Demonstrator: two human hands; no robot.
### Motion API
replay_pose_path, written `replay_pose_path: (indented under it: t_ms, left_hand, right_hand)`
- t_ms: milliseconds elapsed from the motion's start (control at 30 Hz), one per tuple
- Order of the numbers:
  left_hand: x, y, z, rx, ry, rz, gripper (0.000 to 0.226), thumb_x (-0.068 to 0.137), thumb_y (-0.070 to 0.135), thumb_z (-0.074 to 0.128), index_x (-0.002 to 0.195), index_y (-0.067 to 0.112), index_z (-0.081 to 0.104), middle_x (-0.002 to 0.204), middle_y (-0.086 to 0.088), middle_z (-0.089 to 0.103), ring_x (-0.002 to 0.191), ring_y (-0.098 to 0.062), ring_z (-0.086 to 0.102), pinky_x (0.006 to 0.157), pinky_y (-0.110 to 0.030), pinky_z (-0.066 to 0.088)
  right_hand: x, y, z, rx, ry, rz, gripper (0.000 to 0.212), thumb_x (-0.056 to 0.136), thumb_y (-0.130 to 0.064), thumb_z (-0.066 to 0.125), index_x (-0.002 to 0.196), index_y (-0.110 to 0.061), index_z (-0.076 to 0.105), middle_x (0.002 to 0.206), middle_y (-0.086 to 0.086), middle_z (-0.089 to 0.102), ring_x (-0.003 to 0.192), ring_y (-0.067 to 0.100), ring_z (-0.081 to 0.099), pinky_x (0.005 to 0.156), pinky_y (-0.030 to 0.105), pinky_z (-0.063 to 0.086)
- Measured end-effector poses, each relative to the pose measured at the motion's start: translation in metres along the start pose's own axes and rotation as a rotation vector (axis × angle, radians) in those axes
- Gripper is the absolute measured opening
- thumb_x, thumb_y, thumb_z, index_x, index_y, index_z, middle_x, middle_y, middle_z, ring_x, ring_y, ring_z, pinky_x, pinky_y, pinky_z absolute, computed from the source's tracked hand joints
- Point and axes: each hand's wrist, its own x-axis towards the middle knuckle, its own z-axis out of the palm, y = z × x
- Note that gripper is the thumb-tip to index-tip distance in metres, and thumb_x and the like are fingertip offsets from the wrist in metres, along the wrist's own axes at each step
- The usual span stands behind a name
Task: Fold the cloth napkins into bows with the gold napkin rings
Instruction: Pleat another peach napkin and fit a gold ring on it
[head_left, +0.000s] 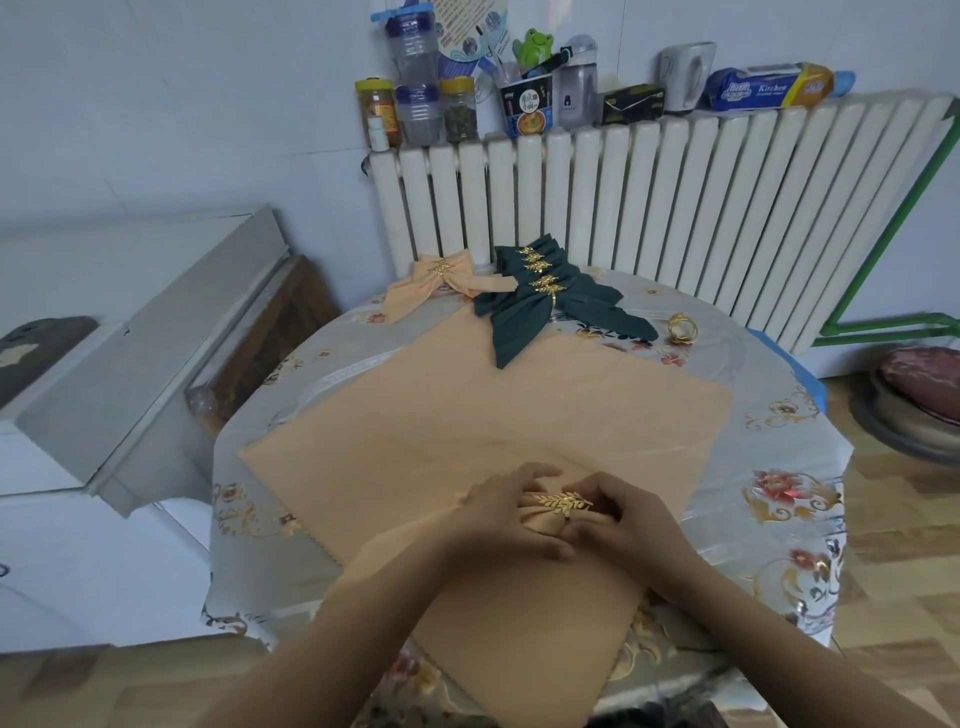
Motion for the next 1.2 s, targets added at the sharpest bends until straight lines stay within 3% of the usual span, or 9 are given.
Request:
replay_pose_path:
  t_ms: [133,234,367,501,834,968,1101,1201]
  left_hand:
    - [-0.001,0.005,0.017,0.125,0.271,0.053,0.073,0.051,0.073,0.053,0.116,0.042,0.063,0.110,0.014,0.065,0.106,-0.007,0.054,0.096,-0.028,0.039]
    - [-0.001,0.003,0.021,0.145,0.345,0.093,0.061,0.058,0.064,0.051,0.110,0.038,0.066,0.105,0.014,0.068,0.099,-0.006,0.056,0.089,-0.023,0.039]
    - [-0.003,0.001,0.017,0.146,0.337,0.122,0.051,0.062,0.058,0.058,0.104,0.029,0.067,0.096,0.011,0.068,0.089,-0.005,0.056,0.078,-0.016,0.039]
    - [-0.010,-0.008,-0.002,0.148,0.268,0.182,0.038,0.064,0.035,0.067,0.099,0.020,0.067,0.090,0.007,0.065,0.080,-0.003,0.052,0.070,-0.008,0.037]
    - [-0.023,-0.016,-0.009,0.114,0.309,0.184,0.030,0.065,0.019,0.070,0.094,0.022,0.063,0.086,0.009,0.064,0.077,-0.003,0.056,0.068,-0.015,0.043]
    - [-0.024,-0.018,-0.005,0.187,0.334,0.191,0.031,0.069,0.025,0.069,0.100,0.023,0.061,0.093,0.009,0.063,0.087,-0.009,0.055,0.074,-0.013,0.039]
    - [-0.030,-0.032,-0.002,0.382,0.440,0.213,0.056,0.068,0.054,0.060,0.115,0.025,0.062,0.111,0.003,0.061,0.108,-0.016,0.050,0.092,-0.030,0.036]
    - [-0.039,-0.036,-0.002,0.435,0.592,0.201,0.061,0.066,0.061,0.057,0.116,0.026,0.060,0.109,0.000,0.058,0.105,-0.013,0.043,0.088,-0.032,0.034]
  right_hand:
    - [-0.001,0.001,-0.003,-0.003,-0.027,0.006,0.025,0.067,-0.028,0.074,0.090,-0.029,0.063,0.084,-0.012,0.070,0.077,-0.003,0.061,0.066,0.010,0.042]
    - [0.001,0.002,-0.002,-0.047,-0.049,0.012,0.027,0.074,-0.016,0.075,0.091,-0.029,0.058,0.085,-0.014,0.069,0.081,-0.008,0.060,0.067,0.007,0.040]
    - [0.003,0.004,0.003,-0.138,-0.071,-0.035,0.025,0.079,-0.028,0.067,0.089,-0.039,0.047,0.084,-0.022,0.063,0.081,-0.014,0.057,0.068,0.006,0.038]
    - [0.004,0.008,0.007,-0.177,-0.062,-0.059,0.028,0.084,-0.019,0.066,0.098,-0.032,0.046,0.088,-0.016,0.062,0.081,0.001,0.058,0.069,0.004,0.038]
    - [0.004,0.010,0.005,-0.244,-0.057,-0.100,0.028,0.086,-0.014,0.063,0.112,-0.018,0.055,0.097,-0.011,0.063,0.097,0.013,0.062,0.071,-0.002,0.033]
    - [0.006,0.011,0.003,-0.260,-0.088,-0.116,0.037,0.087,-0.014,0.061,0.122,-0.019,0.051,0.110,-0.006,0.065,0.102,0.013,0.061,0.073,-0.001,0.032]
    - [0.007,0.008,0.002,-0.377,-0.146,-0.144,0.051,0.085,-0.028,0.064,0.132,-0.024,0.044,0.120,-0.005,0.060,0.109,0.015,0.057,0.083,0.014,0.036]
    - [0.012,0.005,0.002,-0.627,0.039,-0.347,0.059,0.077,-0.053,0.058,0.130,-0.026,0.051,0.120,-0.004,0.059,0.106,0.020,0.054,0.086,0.030,0.040]
